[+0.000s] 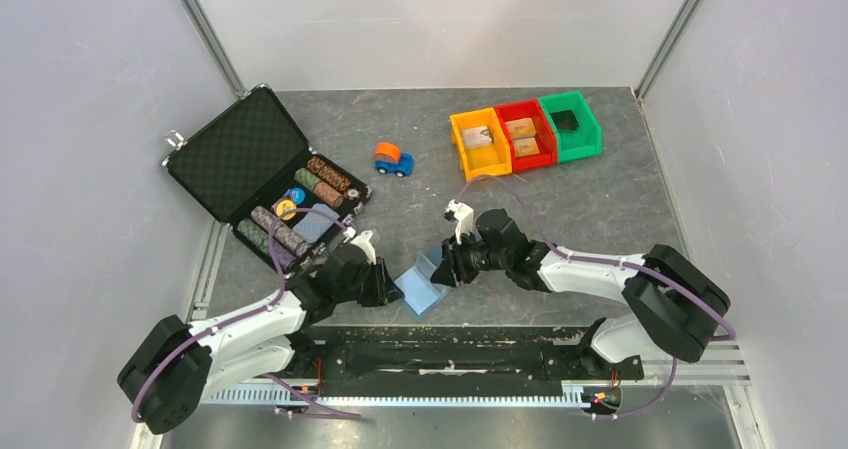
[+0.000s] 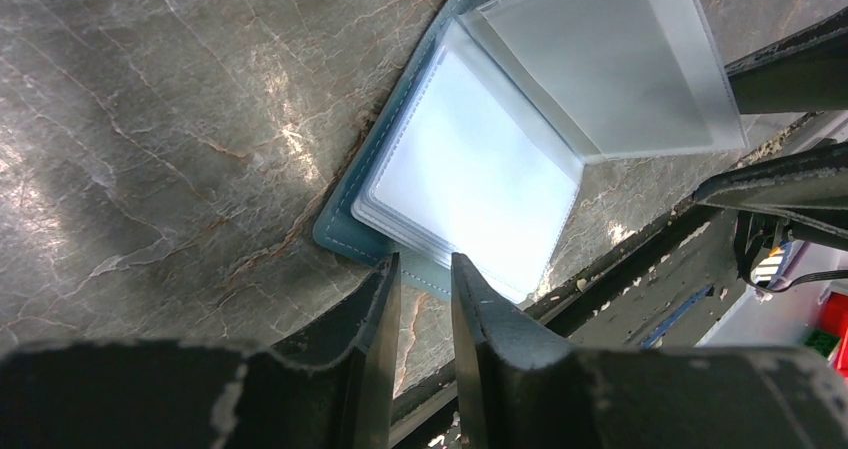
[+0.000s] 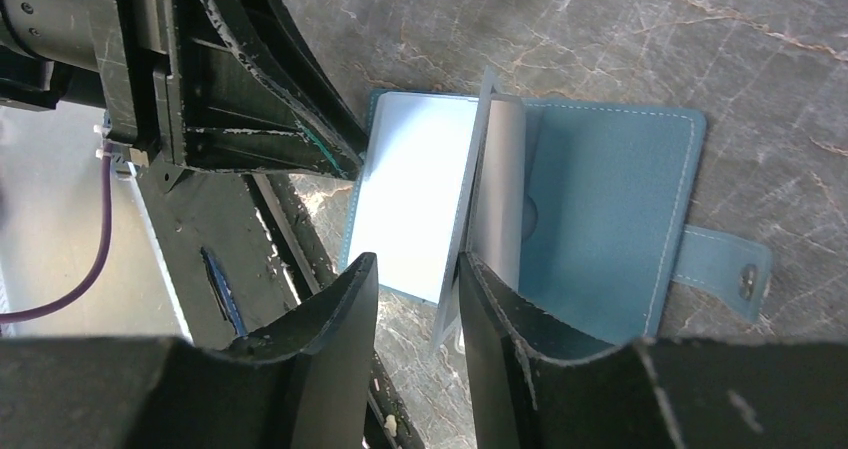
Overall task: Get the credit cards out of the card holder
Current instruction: Remove the credit card from the card holder.
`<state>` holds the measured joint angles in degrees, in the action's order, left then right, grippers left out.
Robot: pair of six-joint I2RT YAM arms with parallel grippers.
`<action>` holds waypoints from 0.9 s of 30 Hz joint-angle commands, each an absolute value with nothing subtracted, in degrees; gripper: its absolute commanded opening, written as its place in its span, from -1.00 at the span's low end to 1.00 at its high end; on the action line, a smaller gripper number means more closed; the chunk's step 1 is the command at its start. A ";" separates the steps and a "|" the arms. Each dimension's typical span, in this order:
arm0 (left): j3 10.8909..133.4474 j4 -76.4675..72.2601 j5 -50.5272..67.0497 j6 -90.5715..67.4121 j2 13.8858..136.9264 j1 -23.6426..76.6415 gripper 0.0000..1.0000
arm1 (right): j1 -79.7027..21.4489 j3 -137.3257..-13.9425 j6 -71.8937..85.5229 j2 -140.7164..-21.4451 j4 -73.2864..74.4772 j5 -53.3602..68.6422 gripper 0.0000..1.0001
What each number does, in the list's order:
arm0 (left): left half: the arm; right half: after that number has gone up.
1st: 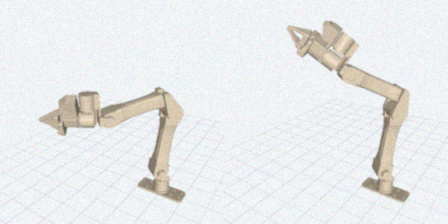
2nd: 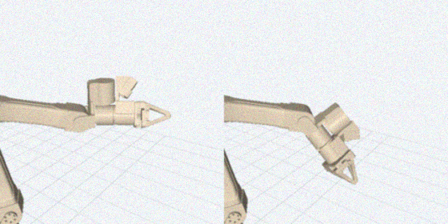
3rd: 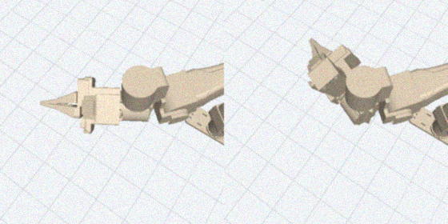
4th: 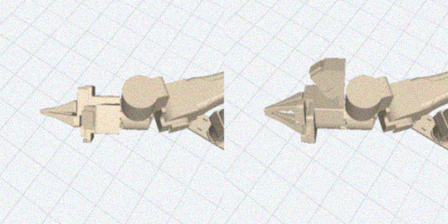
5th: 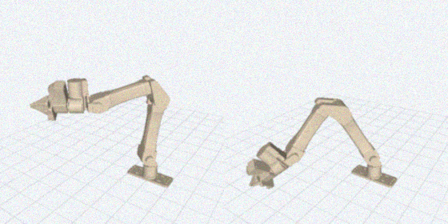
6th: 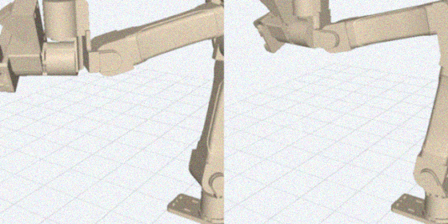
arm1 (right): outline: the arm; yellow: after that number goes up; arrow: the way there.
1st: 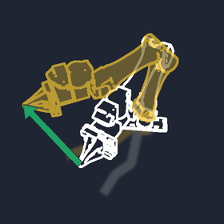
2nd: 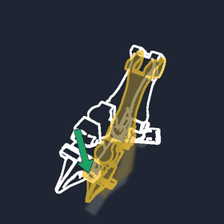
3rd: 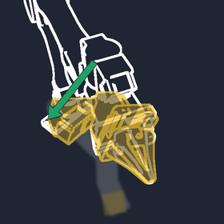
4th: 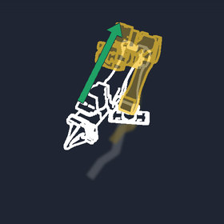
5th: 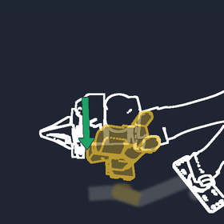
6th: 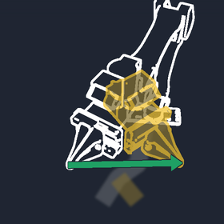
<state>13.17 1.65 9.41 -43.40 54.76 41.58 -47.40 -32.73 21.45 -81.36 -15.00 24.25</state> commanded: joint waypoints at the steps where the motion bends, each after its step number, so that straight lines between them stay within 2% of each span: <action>1: 15.07 0.19 9.62 -44.47 54.62 41.58 -0.35 | -48.63 -32.85 22.06 -81.90 -17.91 25.32 -0.23; 15: 17.79 7.88 4.76 -46.28 49.18 41.57 -0.12 | -51.63 -33.75 21.97 -82.78 -17.30 23.78 -0.22; 27: 19.55 8.75 4.97 -47.31 45.08 41.62 -0.08 | -53.72 -35.02 21.84 -84.38 -17.26 24.05 -0.22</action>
<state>17.41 8.86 5.91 -45.56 45.87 41.58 -53.52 -32.77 21.87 -84.47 -15.79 23.94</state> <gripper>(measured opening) 0.457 0.390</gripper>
